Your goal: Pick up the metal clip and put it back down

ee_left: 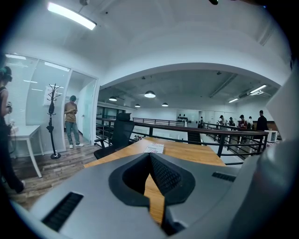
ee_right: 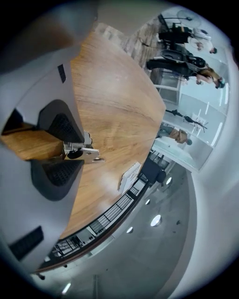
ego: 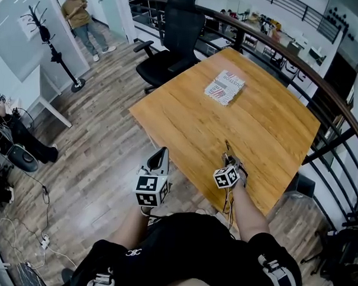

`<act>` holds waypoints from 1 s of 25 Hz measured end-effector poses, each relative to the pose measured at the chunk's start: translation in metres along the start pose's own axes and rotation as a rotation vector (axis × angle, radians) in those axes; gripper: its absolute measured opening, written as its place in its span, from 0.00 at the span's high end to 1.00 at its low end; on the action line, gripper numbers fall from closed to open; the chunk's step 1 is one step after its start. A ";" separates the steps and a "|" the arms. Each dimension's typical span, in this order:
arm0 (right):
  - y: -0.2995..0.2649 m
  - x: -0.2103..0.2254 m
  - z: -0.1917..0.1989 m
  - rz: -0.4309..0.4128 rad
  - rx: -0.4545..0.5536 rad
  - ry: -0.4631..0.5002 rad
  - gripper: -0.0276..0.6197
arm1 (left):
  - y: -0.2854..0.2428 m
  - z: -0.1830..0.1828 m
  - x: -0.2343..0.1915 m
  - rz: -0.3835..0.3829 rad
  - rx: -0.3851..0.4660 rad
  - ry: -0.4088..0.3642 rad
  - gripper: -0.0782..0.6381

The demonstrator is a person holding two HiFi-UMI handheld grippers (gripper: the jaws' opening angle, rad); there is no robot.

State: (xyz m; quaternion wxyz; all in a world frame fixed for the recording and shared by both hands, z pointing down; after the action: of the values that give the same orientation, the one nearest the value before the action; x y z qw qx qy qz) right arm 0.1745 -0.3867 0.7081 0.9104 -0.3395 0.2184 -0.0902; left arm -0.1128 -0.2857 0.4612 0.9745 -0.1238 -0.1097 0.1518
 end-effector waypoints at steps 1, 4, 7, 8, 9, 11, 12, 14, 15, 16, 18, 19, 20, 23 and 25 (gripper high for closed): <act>0.001 0.000 -0.001 -0.023 -0.007 -0.028 0.74 | 0.000 0.000 0.001 0.003 0.002 -0.001 0.87; 0.011 -0.001 -0.008 -0.085 -0.005 -0.083 0.64 | 0.000 0.000 0.002 0.013 0.003 -0.002 0.87; 0.040 0.009 -0.029 -0.127 0.090 -0.208 0.63 | -0.002 -0.001 0.007 0.031 0.008 0.000 0.87; 0.051 0.016 -0.039 -0.131 0.142 -0.267 0.63 | -0.003 -0.002 0.009 0.037 0.011 -0.001 0.87; 0.064 0.023 -0.050 -0.127 0.199 -0.323 0.63 | -0.004 -0.003 0.010 0.042 0.014 -0.002 0.87; 0.090 0.037 -0.070 -0.096 0.322 -0.409 0.69 | -0.005 -0.005 0.013 0.054 0.023 -0.006 0.87; 0.103 0.045 -0.078 -0.071 0.383 -0.438 0.72 | -0.006 -0.005 0.015 0.061 0.028 -0.007 0.87; 0.131 0.060 -0.092 -0.016 0.495 -0.478 0.79 | -0.010 -0.006 0.019 0.077 0.037 -0.009 0.87; 0.145 0.067 -0.098 0.007 0.541 -0.491 0.83 | -0.012 -0.007 0.021 0.087 0.041 -0.011 0.87; 0.160 0.072 -0.105 0.021 0.580 -0.498 0.90 | -0.014 -0.008 0.024 0.096 0.046 -0.012 0.87; 0.190 0.079 -0.117 0.019 0.650 -0.503 0.93 | -0.017 -0.012 0.029 0.114 0.058 -0.014 0.87; 0.204 0.081 -0.122 0.014 0.683 -0.503 0.93 | -0.018 -0.014 0.032 0.123 0.064 -0.014 0.87; 0.217 0.084 -0.127 0.017 0.712 -0.505 0.93 | -0.019 -0.017 0.036 0.133 0.071 -0.015 0.87; 0.248 0.090 -0.129 0.047 0.760 -0.523 0.94 | -0.022 -0.025 0.048 0.171 0.090 -0.026 0.87; 0.261 0.090 -0.124 0.066 0.773 -0.540 0.94 | -0.024 -0.028 0.054 0.192 0.100 -0.035 0.87</act>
State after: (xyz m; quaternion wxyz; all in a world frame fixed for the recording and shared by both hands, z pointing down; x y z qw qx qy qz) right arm 0.2018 -0.2901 0.4231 0.9967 0.0201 -0.0650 -0.0445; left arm -0.0488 -0.2961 0.4509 0.9583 -0.0822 -0.1067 0.2520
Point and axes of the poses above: the fingertips, and each gripper's own axes: y backward along the fingers, x to its right, z out of its underside, the point moved 8 cm from there along y, backward along the fingers, and after that the axes turned 14 degrees about -y, right-handed, at the moved point
